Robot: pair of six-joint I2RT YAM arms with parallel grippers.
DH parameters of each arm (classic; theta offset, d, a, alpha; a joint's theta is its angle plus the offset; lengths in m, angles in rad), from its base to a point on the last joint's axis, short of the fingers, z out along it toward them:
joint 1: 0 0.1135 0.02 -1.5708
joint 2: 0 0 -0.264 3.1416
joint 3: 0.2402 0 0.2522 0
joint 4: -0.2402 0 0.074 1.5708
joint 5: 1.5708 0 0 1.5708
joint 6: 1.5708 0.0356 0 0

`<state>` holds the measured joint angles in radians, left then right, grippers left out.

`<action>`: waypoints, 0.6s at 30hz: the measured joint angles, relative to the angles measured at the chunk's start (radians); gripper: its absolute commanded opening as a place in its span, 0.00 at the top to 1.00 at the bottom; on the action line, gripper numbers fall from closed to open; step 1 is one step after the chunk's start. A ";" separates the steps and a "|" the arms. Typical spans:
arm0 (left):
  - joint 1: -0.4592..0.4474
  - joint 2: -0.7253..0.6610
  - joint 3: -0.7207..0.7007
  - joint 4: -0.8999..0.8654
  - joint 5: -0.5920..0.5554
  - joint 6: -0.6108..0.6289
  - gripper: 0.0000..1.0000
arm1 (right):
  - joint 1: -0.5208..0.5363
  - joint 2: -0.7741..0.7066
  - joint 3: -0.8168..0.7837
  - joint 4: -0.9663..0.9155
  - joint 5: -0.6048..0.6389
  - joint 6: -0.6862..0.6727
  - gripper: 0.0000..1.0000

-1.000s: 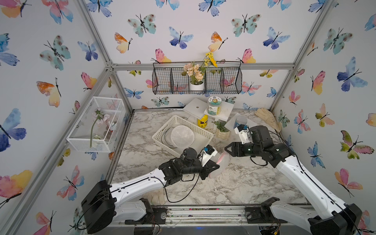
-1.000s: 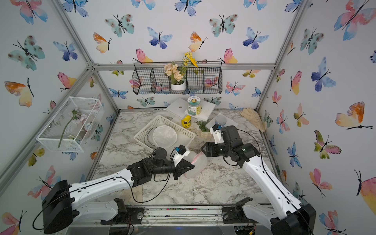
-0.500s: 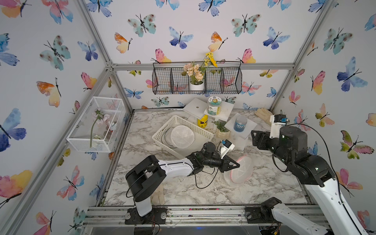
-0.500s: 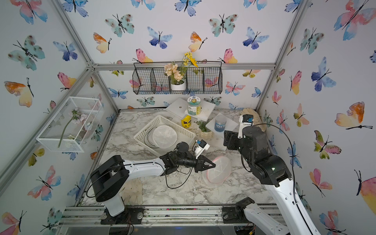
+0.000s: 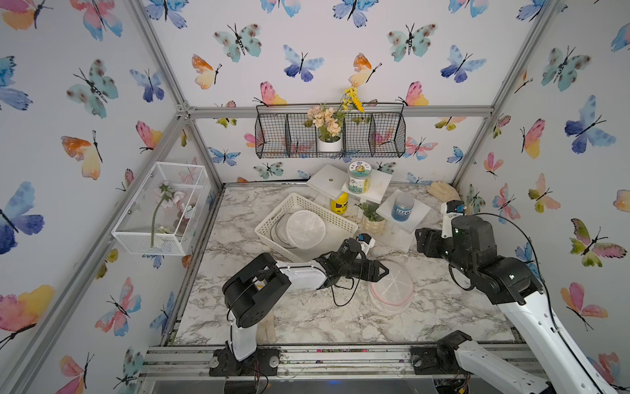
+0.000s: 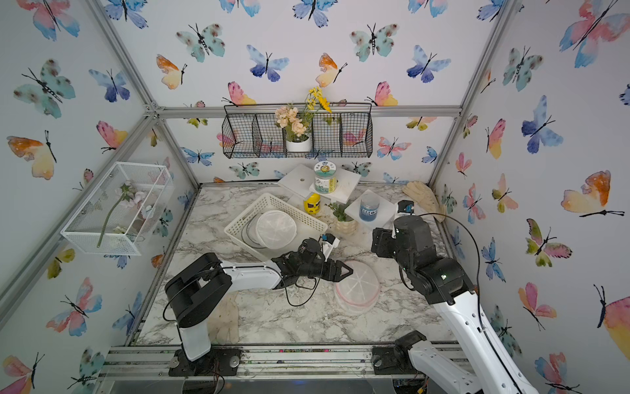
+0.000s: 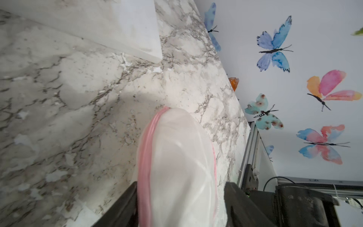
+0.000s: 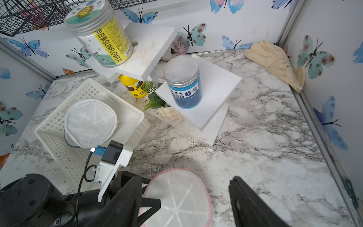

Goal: Turn the laundry bag inside out
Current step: Place the laundry bag at the center of the board, then adjust the bin at the center of the board, then pick up the laundry bag and place it in the bin.

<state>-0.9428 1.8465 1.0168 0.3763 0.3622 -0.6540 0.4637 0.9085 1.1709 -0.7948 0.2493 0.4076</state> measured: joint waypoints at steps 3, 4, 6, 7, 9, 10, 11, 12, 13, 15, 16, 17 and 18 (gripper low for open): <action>-0.001 -0.070 -0.007 -0.058 -0.087 0.023 0.21 | 0.000 0.012 -0.005 0.014 -0.002 -0.008 0.25; -0.001 -0.102 -0.011 -0.076 -0.123 0.029 0.21 | 0.000 0.014 -0.011 0.022 -0.006 -0.012 0.26; -0.002 -0.193 -0.019 -0.117 -0.207 0.047 0.21 | 0.000 0.023 -0.027 0.049 -0.035 -0.027 0.28; -0.002 -0.229 -0.019 -0.132 -0.240 0.054 0.21 | 0.000 0.028 -0.034 0.063 -0.055 -0.035 0.30; -0.002 -0.317 -0.019 -0.164 -0.325 0.076 0.21 | 0.000 0.054 -0.048 0.101 -0.117 -0.053 0.34; -0.002 -0.353 -0.019 -0.181 -0.377 0.088 0.21 | 0.000 0.071 -0.056 0.124 -0.150 -0.056 0.35; -0.001 -0.389 -0.019 -0.204 -0.426 0.100 0.22 | 0.000 0.093 -0.064 0.150 -0.189 -0.056 0.36; 0.004 -0.424 -0.019 -0.229 -0.480 0.114 0.22 | 0.002 0.122 -0.076 0.182 -0.230 -0.051 0.36; 0.009 -0.445 -0.020 -0.248 -0.518 0.122 0.23 | 0.006 0.148 -0.087 0.209 -0.260 -0.040 0.36; 0.040 -0.504 -0.042 -0.275 -0.590 0.136 0.23 | 0.037 0.217 -0.109 0.272 -0.304 -0.009 0.36; 0.060 -0.526 -0.057 -0.286 -0.617 0.137 0.23 | 0.062 0.249 -0.117 0.299 -0.312 0.006 0.36; 0.088 -0.554 -0.078 -0.299 -0.646 0.133 0.23 | 0.098 0.290 -0.125 0.330 -0.318 0.026 0.36; 0.121 -0.577 -0.096 -0.317 -0.669 0.128 0.23 | 0.132 0.328 -0.130 0.359 -0.323 0.046 0.35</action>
<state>-0.8215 1.2694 0.9207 0.0589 -0.3069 -0.5259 0.5961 1.2366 1.0405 -0.4355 -0.0734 0.4534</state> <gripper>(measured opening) 0.767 0.643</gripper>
